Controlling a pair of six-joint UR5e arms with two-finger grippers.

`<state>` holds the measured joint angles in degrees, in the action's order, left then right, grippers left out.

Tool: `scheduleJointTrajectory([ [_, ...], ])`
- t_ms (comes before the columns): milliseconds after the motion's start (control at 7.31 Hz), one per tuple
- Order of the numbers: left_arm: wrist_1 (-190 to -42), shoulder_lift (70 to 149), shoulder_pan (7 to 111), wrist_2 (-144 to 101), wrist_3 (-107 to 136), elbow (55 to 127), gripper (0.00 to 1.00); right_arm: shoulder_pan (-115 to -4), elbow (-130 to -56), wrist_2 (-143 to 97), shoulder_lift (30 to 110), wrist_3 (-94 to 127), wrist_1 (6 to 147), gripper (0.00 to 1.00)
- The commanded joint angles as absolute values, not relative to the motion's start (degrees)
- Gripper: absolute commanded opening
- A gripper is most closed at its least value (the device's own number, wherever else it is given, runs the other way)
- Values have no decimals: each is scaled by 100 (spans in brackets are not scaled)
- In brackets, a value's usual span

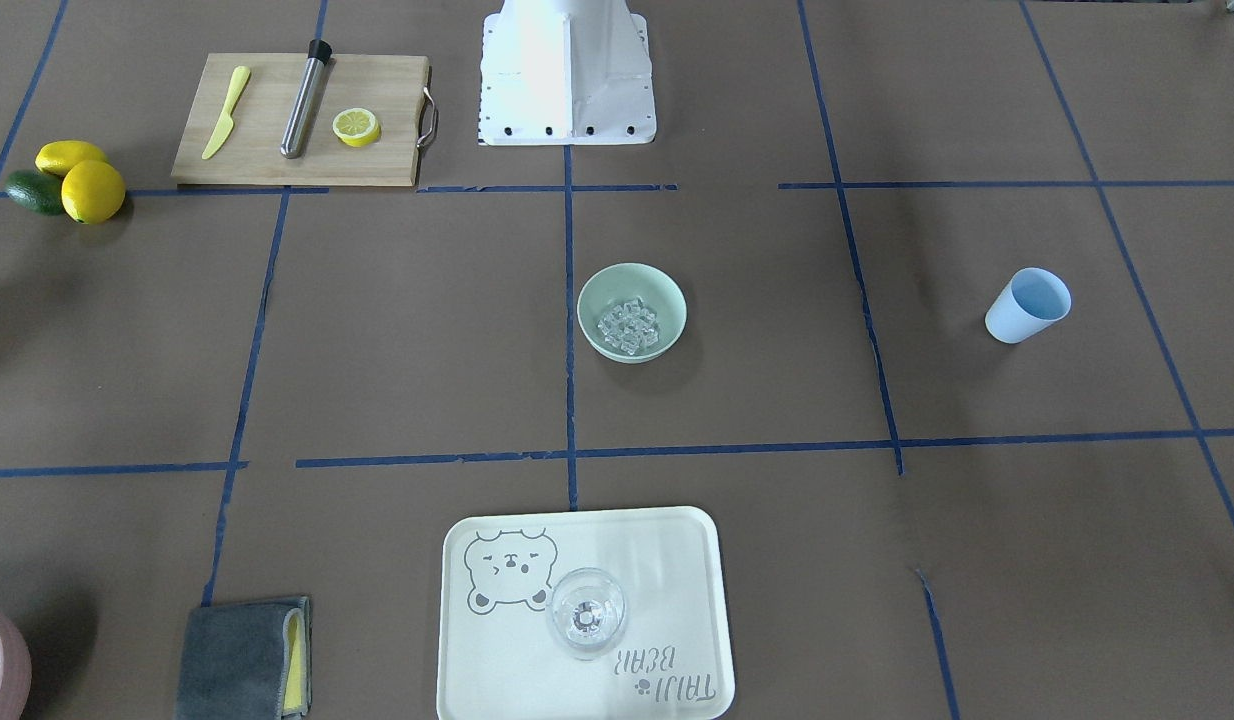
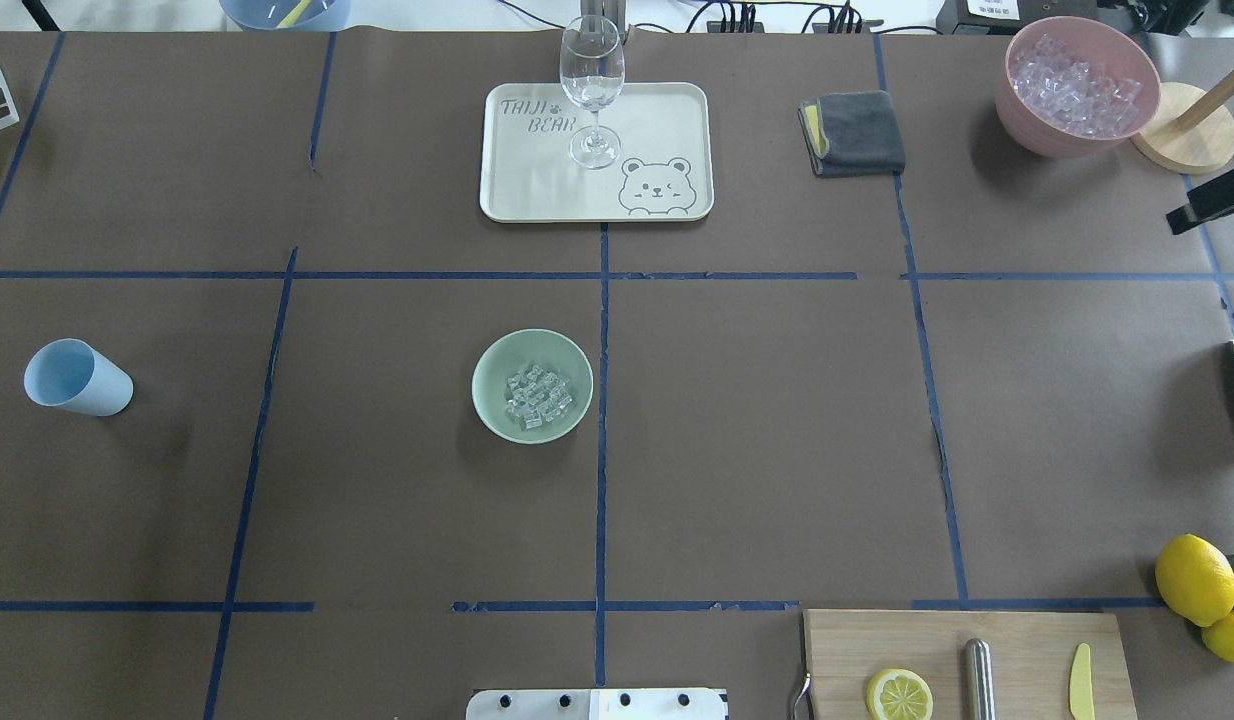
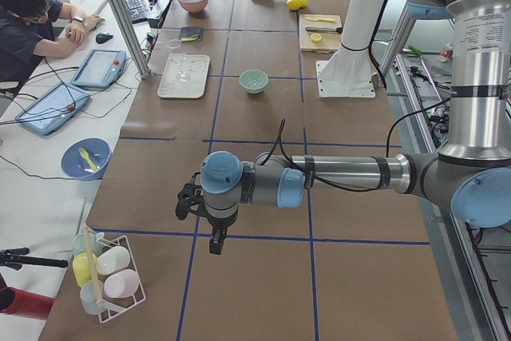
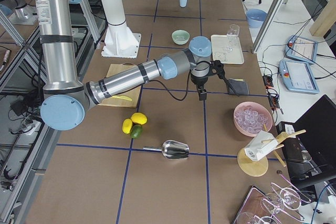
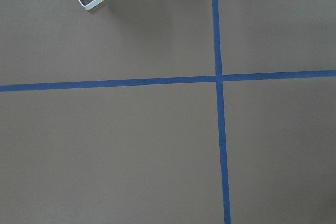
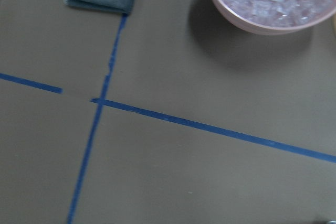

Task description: Pour ice into bowl

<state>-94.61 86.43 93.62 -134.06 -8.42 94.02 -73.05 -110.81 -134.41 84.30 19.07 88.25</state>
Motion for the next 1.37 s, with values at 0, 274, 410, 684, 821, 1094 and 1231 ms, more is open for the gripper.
scheduleJointTrajectory([
  [0,-9474,8640,9360,-13421,-1028,9404,100,-6220,-11398,-13282,7721,3735,8824,100],
  [274,-9483,8613,9360,-13412,-1028,9413,100,-4640,-11400,-12047,6790,5748,8885,100],
  [410,-9483,8639,9360,-13421,-1028,9413,100,-4075,-11339,-11545,6542,6235,8886,100],
  [684,-9492,8666,9360,-13421,-1046,9413,100,-3150,-10849,-10577,5980,7333,8886,100],
  [821,-9492,8666,9352,-13430,-1046,9422,100,-2903,-10428,-10399,5646,7487,8886,100],
  [1094,-9501,8675,9360,-13430,-1046,9422,100,-2471,-9489,-9819,4777,8014,8842,100],
  [1231,-9501,8675,9360,-13430,-1046,9422,100,-2418,-9057,-9800,4477,8033,8833,100],
])
